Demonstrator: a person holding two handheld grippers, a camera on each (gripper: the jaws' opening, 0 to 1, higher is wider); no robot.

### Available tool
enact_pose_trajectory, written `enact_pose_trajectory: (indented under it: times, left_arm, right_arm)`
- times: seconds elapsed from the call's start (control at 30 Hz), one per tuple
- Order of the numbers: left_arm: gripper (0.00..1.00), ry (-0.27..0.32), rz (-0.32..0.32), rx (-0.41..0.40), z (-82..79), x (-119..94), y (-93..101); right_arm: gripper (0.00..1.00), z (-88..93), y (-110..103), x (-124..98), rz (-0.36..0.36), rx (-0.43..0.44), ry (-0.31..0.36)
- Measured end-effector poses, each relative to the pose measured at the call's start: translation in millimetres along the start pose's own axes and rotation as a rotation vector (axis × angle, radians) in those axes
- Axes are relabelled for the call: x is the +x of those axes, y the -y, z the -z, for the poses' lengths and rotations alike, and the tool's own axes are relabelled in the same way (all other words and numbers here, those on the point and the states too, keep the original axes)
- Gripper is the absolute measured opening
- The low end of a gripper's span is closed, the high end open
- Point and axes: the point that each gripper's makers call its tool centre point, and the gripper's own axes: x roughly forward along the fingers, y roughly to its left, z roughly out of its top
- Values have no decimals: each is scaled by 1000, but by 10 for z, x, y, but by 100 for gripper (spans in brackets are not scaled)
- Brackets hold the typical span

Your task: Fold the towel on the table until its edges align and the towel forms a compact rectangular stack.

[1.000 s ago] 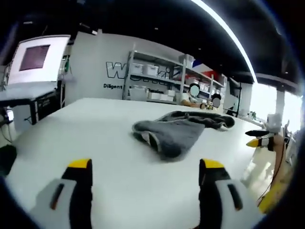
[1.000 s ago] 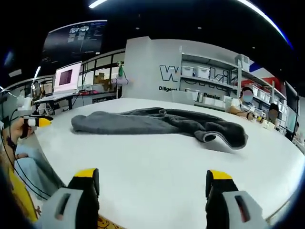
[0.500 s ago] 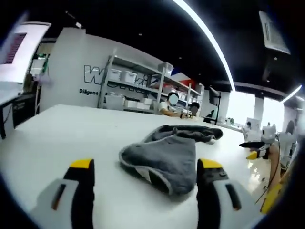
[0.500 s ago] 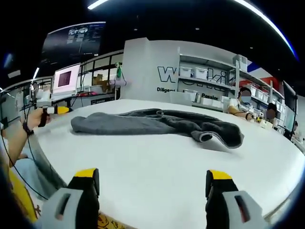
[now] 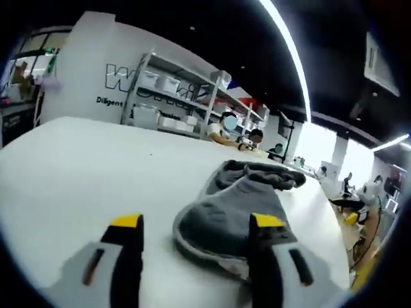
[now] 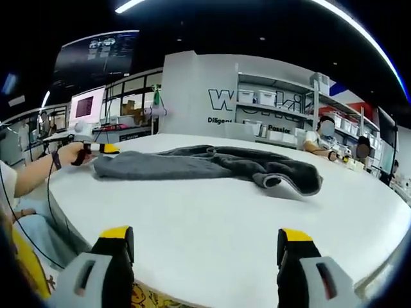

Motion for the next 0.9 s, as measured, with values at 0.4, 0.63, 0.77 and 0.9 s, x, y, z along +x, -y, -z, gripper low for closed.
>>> enact_pose_trajectory:
  times: [0.4,0.63,0.77,0.9]
  left_arm:
    - [28,-58,3,-74,108,92,-91]
    - [5,-59,14,-49,57,66,-4]
    - [5,-25,36,-21,-62,6,124]
    - [4,19,72,-7,-203,-65,294]
  right_arm:
    - [96,58,30,-8,2,17,1]
    - [96,64,31,-18,2,20,3]
    - [96,65,33,-22,3,20,4]
    - [96,64,40,-23,6,23,5]
